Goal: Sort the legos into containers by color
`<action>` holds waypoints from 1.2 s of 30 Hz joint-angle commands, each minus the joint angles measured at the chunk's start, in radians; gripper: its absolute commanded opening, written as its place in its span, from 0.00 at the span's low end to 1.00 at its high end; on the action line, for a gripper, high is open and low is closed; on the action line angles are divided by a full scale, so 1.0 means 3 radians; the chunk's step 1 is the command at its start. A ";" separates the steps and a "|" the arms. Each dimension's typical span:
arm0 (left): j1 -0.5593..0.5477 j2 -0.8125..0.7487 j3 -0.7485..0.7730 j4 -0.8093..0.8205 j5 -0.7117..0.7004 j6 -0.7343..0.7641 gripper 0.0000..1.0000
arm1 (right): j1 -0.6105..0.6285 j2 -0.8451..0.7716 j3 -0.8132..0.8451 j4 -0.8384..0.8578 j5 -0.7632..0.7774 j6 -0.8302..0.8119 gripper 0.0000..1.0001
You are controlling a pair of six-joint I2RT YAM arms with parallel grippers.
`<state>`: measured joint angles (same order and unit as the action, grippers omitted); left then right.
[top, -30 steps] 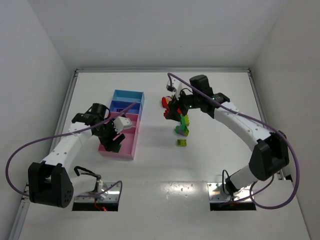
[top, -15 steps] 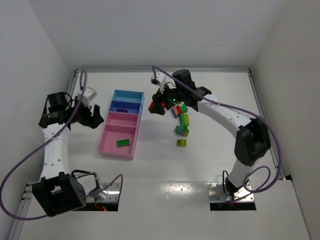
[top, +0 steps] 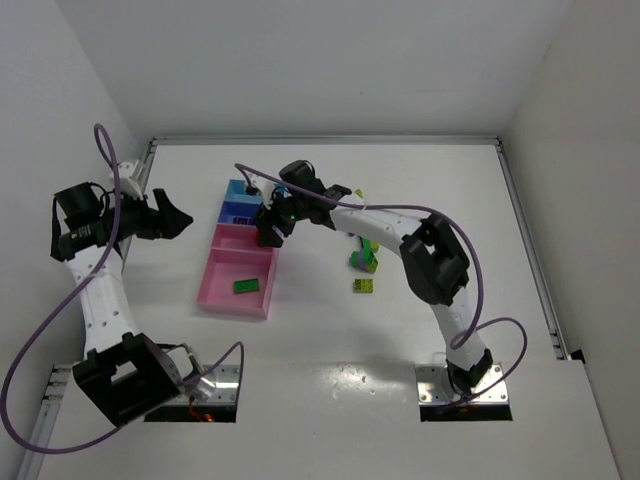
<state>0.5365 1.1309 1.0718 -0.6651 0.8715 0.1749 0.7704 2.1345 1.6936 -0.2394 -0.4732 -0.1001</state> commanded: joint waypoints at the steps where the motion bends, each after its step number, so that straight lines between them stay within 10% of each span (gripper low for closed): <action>1: 0.0088 0.0014 0.0135 -0.0028 0.0148 0.0030 0.86 | -0.0011 0.0124 0.0332 0.0199 0.0059 0.0032 0.16; 23: 0.0119 0.0219 0.0165 -0.0074 0.0245 0.0164 0.86 | 0.0122 0.0427 0.0516 0.0164 0.0452 -0.0034 0.79; 36: -0.0264 0.0255 0.0135 -0.0212 0.0792 0.0654 0.86 | -0.0154 -0.1115 -0.0636 -0.0275 0.0570 -0.0427 0.82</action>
<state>0.5152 1.2057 1.0843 -0.7246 1.0248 0.2989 0.7750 2.0331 1.6093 -0.2790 -0.3111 -0.1547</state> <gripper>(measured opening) 0.862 0.819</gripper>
